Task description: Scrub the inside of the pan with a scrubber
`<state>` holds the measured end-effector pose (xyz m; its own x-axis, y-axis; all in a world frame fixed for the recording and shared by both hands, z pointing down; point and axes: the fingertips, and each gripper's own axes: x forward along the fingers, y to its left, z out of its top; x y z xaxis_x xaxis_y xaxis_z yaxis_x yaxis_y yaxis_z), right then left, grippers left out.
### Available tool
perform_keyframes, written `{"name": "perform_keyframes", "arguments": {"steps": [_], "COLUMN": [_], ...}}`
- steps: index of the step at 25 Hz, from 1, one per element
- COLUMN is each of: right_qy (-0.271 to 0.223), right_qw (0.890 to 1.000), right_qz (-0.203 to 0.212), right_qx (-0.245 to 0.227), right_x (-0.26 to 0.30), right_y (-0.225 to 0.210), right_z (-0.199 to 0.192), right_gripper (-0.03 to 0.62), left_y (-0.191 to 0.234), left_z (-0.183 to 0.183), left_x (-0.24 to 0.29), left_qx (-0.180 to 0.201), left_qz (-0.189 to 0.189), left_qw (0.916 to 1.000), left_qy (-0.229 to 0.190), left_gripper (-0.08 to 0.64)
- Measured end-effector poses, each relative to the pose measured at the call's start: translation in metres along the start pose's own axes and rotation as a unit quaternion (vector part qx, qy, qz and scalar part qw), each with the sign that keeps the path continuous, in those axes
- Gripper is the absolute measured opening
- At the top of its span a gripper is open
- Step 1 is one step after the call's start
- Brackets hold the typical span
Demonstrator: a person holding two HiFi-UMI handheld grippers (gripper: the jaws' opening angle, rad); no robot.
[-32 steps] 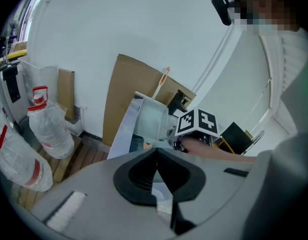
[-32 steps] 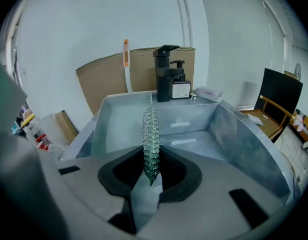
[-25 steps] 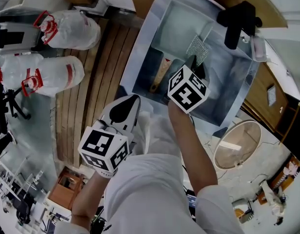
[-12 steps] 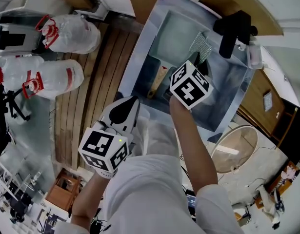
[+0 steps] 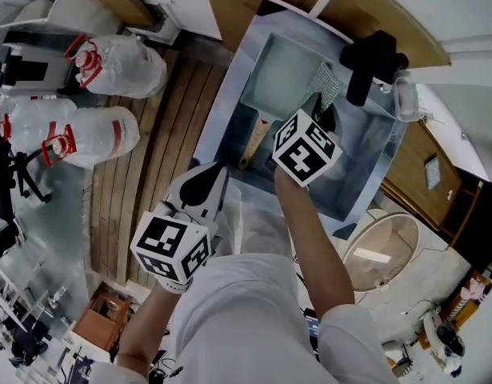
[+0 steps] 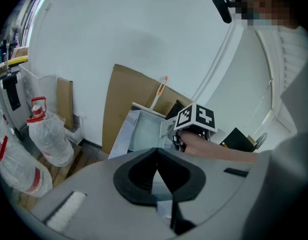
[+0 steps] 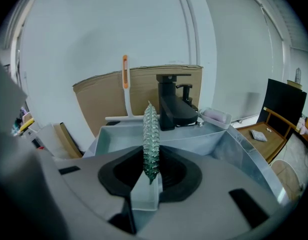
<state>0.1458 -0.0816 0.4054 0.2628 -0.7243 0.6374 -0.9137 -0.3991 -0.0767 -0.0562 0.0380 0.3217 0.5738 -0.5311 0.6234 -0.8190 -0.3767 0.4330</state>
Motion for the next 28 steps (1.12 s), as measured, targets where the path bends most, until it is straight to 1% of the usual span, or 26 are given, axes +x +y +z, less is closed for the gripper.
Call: {"name": "perform_keyframes", "arguments": {"steps": [4,8,13,16,23,26,28], "right_qy": [0.002,0.003,-0.009,-0.019,-0.026,-0.028,-0.032], "right_qw": [1.000,0.998,0.995,0.992,0.987,0.983,0.982], "right_qz": [0.025,0.059,0.101,0.122,0.158,0.179,0.185], "right_qx": [-0.008,-0.015,-0.008,-0.011,-0.011,-0.007,-0.007], "right_x": [-0.023,-0.058,-0.105,-0.133,-0.204,-0.227,-0.240], "right_y": [0.006,0.010,0.001,-0.006,-0.035,-0.052,-0.068], "right_z": [0.005,0.010,0.032,0.048,0.069,0.076,0.080], "right_gripper": [0.067,0.067,0.067,0.067,0.068,0.069,0.067], "left_y": [-0.008,-0.016,-0.020,-0.021,-0.028,-0.038,-0.049], "left_z": [0.006,0.012,0.019,0.022,0.028,0.037,0.039], "left_x": [-0.009,-0.021,-0.040,-0.054,-0.080,-0.086,-0.087], "left_qx": [0.003,0.008,0.016,0.022,0.038,0.056,0.069], "left_qz": [-0.003,-0.005,-0.005,-0.002,-0.003,-0.011,-0.020], "left_qw": [1.0000,0.9998,0.9994,0.9990,0.9977,0.9961,0.9949], "left_qy": [-0.006,-0.016,-0.032,-0.039,-0.056,-0.067,-0.070], "left_gripper": [0.005,0.005,0.005,0.005,0.005,0.005,0.005]}}
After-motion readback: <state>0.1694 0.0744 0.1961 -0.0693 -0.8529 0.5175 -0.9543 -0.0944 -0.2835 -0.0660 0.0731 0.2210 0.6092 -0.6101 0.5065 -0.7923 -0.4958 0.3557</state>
